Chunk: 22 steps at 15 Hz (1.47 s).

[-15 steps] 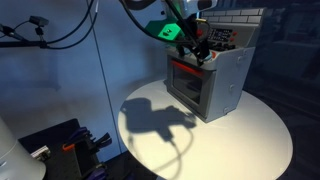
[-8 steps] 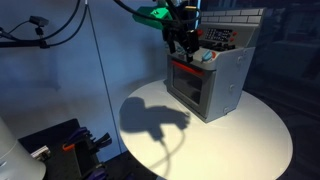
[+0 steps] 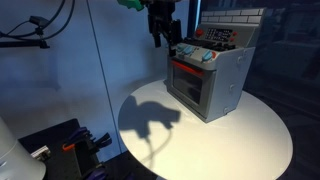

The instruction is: Turn the knob on the far right to the left

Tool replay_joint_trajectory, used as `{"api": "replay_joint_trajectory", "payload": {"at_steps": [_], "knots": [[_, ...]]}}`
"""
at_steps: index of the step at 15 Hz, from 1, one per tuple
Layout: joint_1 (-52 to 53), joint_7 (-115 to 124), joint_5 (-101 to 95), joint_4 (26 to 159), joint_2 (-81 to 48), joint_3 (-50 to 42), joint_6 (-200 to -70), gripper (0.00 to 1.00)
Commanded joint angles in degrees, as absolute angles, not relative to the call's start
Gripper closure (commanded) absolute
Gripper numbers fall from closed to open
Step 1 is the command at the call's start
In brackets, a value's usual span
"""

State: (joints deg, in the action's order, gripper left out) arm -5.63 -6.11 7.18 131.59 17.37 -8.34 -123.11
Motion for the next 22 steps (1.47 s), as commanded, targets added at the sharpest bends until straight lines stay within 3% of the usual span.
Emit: {"api": "replay_joint_trajectory", "payload": {"at_steps": [1, 11, 22], "knots": [[-6.4, -1.0, 4.3, 130.2, 19.9, -6.8, -116.1, 0.00], [-6.3, 8.0, 0.1, 128.7, 25.5, -3.5, -104.7, 0.00], [-5.8, 7.1, 1.2, 130.0, 25.7, -3.7, -105.8, 0.00]]}}
